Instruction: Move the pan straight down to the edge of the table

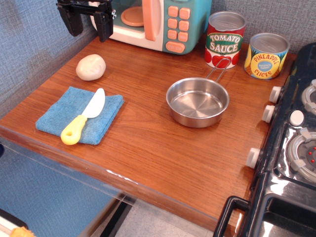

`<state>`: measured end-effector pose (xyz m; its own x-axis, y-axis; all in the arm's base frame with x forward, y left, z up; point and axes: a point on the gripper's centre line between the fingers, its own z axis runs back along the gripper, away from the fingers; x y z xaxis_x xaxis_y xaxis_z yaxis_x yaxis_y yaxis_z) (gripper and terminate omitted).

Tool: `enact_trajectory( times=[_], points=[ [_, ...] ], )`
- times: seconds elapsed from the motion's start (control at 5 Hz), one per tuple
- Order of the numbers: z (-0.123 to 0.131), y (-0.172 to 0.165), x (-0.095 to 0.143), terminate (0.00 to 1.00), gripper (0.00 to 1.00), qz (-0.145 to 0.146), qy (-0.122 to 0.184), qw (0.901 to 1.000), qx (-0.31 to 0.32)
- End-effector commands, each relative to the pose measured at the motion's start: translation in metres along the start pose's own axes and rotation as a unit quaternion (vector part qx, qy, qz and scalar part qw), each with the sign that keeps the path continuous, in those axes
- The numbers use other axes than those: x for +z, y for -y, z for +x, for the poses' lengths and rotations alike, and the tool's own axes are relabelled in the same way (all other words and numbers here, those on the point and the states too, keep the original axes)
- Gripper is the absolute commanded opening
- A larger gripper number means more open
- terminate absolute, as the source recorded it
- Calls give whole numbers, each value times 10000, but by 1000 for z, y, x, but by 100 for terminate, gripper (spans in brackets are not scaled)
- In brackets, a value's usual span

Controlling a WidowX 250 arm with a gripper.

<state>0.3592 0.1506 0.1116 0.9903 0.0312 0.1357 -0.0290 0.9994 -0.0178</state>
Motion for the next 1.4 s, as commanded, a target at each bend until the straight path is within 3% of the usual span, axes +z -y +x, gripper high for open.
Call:
enact_trajectory(
  times=[0.0, 0.6, 0.8, 1.2],
  points=[
    [0, 0, 0, 0, 100, 0, 0, 10000, 0],
    [14, 87, -35, 0, 100, -331, -210, 9965, -742],
    [17, 112, -51, 0, 100, -302, -356, 9947, -914],
    [17, 138, -60, 0, 100, -243, -374, 9923, -1157]
  ],
)
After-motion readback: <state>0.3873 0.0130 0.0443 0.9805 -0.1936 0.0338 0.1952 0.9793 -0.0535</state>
